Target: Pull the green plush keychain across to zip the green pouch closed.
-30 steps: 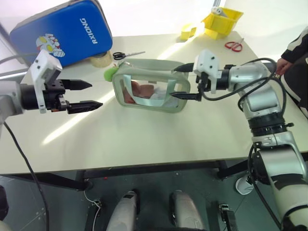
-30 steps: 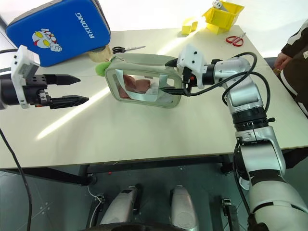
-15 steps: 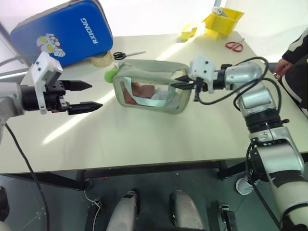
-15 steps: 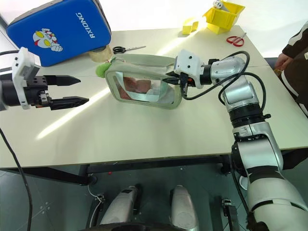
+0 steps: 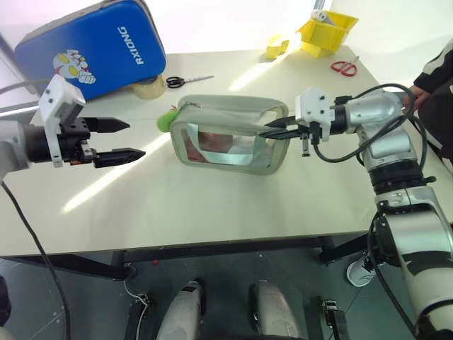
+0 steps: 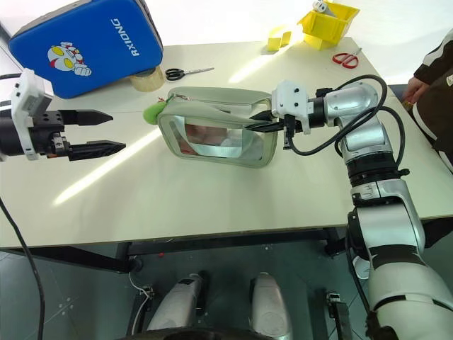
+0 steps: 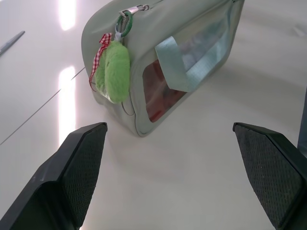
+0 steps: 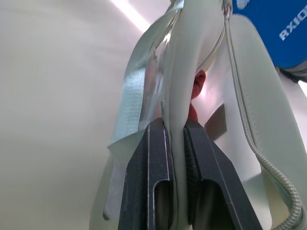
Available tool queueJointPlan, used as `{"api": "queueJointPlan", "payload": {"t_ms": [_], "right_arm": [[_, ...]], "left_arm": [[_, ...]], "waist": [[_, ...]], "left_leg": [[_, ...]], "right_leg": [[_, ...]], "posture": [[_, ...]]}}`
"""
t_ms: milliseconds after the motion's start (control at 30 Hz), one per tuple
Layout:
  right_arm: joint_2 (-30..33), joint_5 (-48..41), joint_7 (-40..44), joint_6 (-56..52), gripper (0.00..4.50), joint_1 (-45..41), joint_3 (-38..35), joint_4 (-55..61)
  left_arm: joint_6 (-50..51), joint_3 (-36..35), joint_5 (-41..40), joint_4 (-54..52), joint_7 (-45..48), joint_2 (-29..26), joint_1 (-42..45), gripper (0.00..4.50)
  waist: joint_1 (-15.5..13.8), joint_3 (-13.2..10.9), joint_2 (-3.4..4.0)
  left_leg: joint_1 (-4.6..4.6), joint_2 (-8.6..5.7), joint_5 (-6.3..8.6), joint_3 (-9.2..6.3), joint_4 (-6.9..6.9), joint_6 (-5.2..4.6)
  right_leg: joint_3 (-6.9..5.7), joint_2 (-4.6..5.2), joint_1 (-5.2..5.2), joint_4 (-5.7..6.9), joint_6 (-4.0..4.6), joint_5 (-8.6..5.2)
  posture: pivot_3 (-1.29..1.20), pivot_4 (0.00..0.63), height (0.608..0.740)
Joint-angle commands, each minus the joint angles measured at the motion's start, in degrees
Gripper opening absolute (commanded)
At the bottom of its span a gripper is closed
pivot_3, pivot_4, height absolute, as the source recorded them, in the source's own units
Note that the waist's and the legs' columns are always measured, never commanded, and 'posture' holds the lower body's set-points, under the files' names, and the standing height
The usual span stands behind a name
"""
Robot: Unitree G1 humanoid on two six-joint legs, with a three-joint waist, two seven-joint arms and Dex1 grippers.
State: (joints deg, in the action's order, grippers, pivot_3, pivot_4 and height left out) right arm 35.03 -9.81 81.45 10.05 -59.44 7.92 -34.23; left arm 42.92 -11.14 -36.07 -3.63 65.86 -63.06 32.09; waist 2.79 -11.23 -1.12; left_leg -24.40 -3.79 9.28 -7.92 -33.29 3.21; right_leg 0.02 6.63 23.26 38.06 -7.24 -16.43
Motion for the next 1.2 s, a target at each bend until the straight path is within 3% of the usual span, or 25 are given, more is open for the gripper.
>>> {"api": "queueJointPlan", "payload": {"t_ms": [33,433,900,1200], "right_arm": [[-0.14,-4.98,0.34,-2.6,0.03,-3.87,-4.32,3.31],[-0.7,0.8,-1.67,3.75,0.03,5.32,-0.06,9.21],[0.46,-2.16,-2.48,-7.83,0.03,6.83,-1.38,16.64],[0.16,-2.71,-3.32,-11.15,0.03,7.36,-1.62,20.19]], "left_arm": [[-0.47,-2.31,0.13,0.32,0.41,-1.71,1.29,4.5],[0.31,-1.24,0.35,0.33,0.41,-1.34,2.94,4.5],[2.79,1.96,0.19,-4.78,4.49,-3.96,-0.68,4.5],[-1.67,7.38,5.99,-3.91,0.07,1.59,0.77,4.5]], "waist": [[0.03,0.0,0.0],[-0.2,0.01,-0.01],[0.13,0.0,0.0],[-0.23,0.0,-0.01]], "left_leg": [[0.0,0.0,0.0,0.0,0.0,0.0],[0.0,-0.01,0.0,0.0,-0.02,0.0],[0.03,0.1,-0.01,0.01,-0.02,0.01],[0.02,0.13,-0.01,0.01,-0.06,0.01]], "right_leg": [[0.0,0.0,0.0,0.0,0.0,0.0],[0.0,0.0,-0.01,0.0,0.0,0.0],[0.01,-0.09,-0.01,0.04,0.03,0.01],[0.01,-0.12,-0.02,0.03,0.04,0.03]], "posture": [[0.0,0.15,0.74],[0.0,0.15,0.74],[0.0,0.15,0.74],[0.0,0.15,0.74]]}}
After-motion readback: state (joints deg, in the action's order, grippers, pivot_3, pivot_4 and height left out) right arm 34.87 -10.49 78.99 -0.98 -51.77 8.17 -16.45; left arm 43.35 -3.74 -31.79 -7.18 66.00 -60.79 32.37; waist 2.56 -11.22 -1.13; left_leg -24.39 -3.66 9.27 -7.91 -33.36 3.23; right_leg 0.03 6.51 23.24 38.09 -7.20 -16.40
